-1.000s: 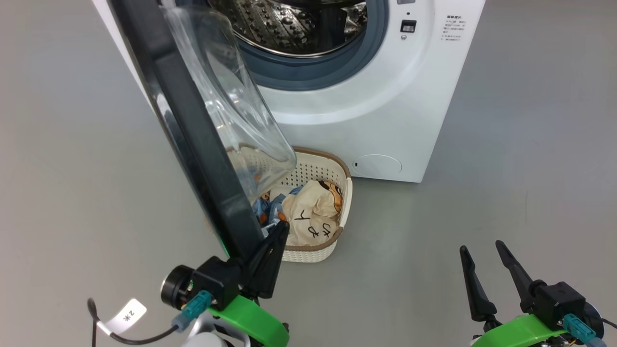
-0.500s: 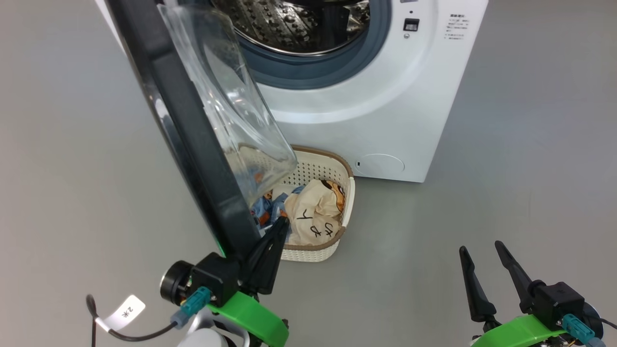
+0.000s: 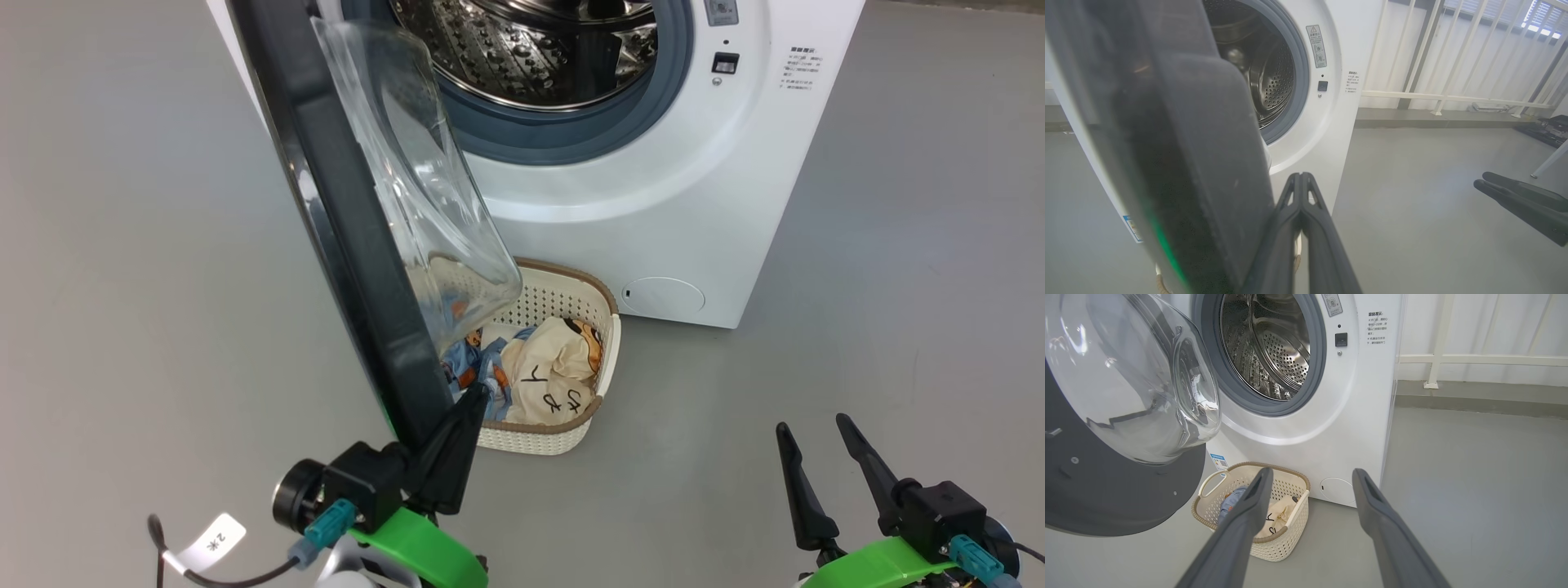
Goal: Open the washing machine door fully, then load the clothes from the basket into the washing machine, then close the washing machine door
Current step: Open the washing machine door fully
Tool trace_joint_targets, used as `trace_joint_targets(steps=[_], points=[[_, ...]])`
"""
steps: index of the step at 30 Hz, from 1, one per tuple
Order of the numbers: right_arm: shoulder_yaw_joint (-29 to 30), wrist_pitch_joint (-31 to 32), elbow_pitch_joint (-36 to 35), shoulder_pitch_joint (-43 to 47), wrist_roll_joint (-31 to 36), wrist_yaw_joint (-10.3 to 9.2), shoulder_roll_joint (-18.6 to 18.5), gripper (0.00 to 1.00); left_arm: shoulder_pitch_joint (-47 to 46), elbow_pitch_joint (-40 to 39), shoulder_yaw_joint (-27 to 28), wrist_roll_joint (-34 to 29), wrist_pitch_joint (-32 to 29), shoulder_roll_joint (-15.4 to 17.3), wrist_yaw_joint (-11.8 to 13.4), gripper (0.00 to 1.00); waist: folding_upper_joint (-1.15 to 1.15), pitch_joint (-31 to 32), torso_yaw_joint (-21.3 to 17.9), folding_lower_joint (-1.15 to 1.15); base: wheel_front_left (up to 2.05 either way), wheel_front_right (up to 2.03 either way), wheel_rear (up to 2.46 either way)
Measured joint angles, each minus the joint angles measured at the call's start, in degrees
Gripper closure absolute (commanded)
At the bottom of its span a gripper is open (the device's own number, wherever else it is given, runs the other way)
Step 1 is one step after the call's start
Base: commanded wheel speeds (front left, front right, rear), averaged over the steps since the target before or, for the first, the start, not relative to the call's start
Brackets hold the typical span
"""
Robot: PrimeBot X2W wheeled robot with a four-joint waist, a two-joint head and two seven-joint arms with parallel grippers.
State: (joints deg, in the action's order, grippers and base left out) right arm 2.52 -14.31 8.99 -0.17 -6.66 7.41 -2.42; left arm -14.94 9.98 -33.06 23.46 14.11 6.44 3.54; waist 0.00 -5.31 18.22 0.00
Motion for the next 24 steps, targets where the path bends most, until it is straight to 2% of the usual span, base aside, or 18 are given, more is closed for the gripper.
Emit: trace_joint_targets(steps=[14, 24], points=[[0.0, 0.0, 0.1, 0.1, -0.2, 0.00, 0.0, 0.00, 1.2, -0.3, 0.9, 1.2, -0.8, 0.6, 2.4, 1.00, 0.00, -0.4, 1.1, 0.00, 0.00, 0.00, 0.00], [0.0, 0.0, 0.0, 0.1, -0.2, 0.00, 0.0, 0.00, 4.6, -4.4, 4.3, 2.0, -1.4, 4.0, 5.9, 1.00, 0.00, -1.1, 2.9, 0.00, 0.00, 0.00, 0.00]])
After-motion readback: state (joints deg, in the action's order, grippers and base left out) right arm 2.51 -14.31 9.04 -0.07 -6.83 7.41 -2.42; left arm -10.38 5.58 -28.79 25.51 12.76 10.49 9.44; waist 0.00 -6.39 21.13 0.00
